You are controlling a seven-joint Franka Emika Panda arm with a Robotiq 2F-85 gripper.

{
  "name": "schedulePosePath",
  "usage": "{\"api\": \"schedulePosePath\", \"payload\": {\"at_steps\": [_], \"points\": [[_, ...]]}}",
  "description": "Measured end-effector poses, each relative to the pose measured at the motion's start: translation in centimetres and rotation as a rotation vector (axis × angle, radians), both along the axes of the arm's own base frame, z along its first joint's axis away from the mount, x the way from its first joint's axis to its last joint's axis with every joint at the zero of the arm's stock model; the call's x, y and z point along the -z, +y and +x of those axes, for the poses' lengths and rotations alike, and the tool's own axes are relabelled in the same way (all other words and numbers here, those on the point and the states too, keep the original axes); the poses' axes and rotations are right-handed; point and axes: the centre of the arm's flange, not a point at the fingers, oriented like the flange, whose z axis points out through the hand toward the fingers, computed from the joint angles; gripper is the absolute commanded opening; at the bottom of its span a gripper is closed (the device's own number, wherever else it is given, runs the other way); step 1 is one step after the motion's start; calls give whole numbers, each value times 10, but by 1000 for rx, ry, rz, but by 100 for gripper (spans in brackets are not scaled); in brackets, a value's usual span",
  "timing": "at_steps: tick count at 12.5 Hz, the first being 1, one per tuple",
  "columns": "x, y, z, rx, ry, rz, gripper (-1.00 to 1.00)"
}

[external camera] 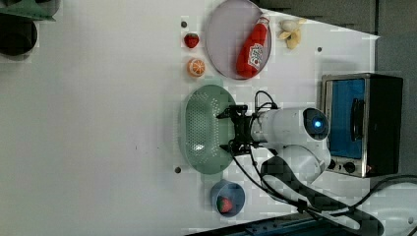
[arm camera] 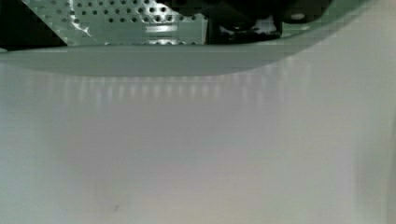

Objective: Drag strainer left to right.

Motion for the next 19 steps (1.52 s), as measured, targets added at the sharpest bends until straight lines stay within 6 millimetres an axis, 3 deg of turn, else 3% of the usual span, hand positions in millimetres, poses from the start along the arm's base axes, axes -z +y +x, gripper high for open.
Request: {"api": "schedulePosePath", "payload": {"at_steps": [3,8,14,19], "points": [[-12,-48,12,29,-21,-40,100],[0,-115,10,97,12,-83,100],[0,-142,23,49,-3,-89,100],[-2,-185,27,27,-5,-104,100]]}}
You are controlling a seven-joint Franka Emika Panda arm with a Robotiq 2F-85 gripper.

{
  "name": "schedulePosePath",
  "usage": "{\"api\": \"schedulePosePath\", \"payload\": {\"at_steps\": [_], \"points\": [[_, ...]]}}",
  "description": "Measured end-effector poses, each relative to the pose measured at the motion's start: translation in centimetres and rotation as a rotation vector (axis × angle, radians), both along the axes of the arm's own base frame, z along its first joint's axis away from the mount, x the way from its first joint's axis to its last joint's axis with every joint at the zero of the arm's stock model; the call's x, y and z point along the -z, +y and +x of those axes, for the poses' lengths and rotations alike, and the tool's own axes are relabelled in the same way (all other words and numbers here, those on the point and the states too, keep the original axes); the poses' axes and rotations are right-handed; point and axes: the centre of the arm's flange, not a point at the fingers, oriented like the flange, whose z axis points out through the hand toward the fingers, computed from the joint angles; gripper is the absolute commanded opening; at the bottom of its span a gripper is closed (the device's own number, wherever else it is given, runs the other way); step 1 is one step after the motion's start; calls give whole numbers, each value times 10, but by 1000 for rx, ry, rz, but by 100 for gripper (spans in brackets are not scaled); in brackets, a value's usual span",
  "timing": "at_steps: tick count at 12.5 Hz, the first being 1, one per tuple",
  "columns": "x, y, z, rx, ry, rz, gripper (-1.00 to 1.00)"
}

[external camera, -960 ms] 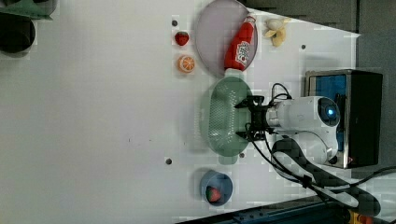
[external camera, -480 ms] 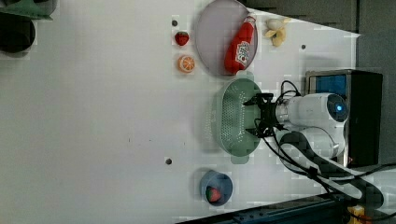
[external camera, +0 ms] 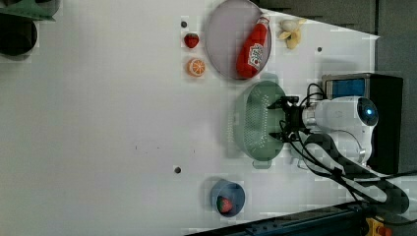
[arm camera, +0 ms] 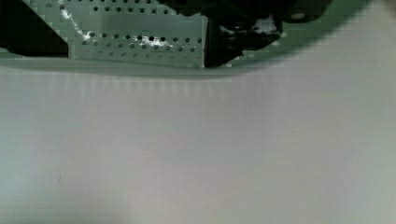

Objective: Drag strainer left to right.

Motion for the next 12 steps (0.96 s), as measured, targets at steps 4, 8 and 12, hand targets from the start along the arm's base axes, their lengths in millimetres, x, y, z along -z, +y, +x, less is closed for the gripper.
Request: {"api": "schedulePosePath", "payload": {"at_steps": [4,8,12], "points": [[-1,-48,-6,23,16,-39,100],[-9,-64,4,2,-24,-32,100],[-19,-67,4,-36,-22,-27,100]]}}
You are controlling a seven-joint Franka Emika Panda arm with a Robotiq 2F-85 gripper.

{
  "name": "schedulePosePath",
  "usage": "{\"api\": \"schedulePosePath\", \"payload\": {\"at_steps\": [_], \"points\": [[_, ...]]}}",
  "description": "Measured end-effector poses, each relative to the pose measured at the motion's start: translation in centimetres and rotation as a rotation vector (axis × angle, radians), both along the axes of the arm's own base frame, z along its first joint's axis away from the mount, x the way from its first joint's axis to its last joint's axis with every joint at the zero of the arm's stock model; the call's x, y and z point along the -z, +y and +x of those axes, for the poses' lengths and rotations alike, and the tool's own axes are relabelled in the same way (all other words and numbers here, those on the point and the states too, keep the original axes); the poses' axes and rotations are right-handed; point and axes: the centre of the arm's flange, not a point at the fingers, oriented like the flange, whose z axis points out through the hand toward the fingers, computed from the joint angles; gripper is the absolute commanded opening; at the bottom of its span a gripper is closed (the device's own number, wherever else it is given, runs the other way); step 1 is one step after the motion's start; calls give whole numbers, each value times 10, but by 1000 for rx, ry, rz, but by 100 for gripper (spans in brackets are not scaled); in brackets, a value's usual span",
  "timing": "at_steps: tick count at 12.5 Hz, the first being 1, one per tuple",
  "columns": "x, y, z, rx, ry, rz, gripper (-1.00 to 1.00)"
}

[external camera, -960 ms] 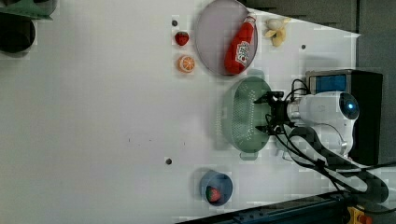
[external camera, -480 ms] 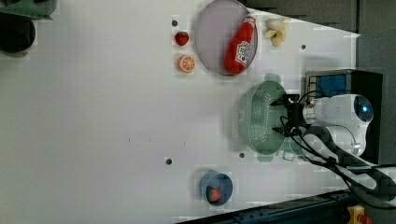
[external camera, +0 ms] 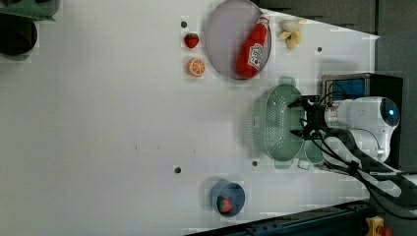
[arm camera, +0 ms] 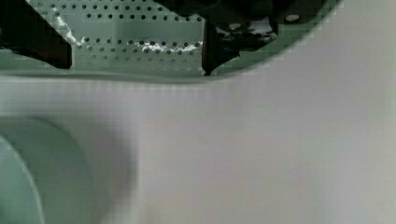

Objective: Drag strainer left to right.

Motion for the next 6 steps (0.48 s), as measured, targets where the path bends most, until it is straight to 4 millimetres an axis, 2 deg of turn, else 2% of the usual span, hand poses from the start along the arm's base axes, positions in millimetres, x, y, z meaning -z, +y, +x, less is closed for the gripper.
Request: {"api": "schedulePosePath", "payload": {"at_steps": [1,4,5,6], "points": [[-1,-1,-1,-46,6,5,100],[-16,17,-22,-311,64,24,100],[-32,26,-20,-407,64,29,100],[-56,33,-15,-483,53,25,100]]}}
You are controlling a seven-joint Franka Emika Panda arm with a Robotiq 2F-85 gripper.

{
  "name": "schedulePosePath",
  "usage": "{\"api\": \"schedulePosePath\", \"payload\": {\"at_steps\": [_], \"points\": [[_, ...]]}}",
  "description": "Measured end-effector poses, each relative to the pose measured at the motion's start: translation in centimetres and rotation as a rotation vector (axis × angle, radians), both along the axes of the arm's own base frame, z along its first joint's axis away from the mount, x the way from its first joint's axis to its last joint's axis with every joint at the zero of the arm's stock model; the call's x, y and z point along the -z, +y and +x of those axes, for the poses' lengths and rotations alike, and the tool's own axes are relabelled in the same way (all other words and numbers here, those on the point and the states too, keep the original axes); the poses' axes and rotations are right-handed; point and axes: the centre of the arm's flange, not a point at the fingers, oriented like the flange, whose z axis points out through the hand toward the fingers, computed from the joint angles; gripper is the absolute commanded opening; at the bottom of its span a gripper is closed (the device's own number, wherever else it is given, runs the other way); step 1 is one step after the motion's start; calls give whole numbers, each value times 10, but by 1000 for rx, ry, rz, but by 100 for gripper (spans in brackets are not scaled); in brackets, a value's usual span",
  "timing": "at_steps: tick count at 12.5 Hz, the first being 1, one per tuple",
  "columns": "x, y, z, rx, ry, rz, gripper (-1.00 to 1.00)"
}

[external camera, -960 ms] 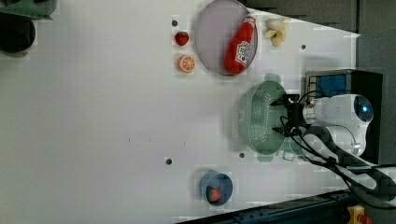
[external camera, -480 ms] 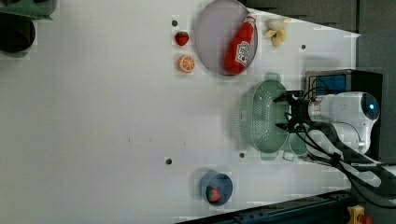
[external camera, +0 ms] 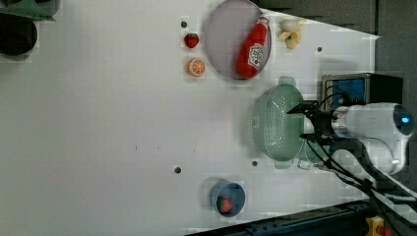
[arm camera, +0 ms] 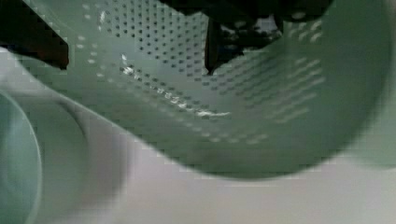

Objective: Drag strainer left to right.

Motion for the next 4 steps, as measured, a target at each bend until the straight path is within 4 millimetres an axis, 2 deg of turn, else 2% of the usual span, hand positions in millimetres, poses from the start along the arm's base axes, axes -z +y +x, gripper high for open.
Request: {"api": "schedulePosePath", "payload": {"at_steps": [1,2,4], "points": [[-31,7,3,-44,-3,-4,100],[-70,11,6,-71,-35,-3,100],[-158,18,12,-84,-109,4,100]]}}
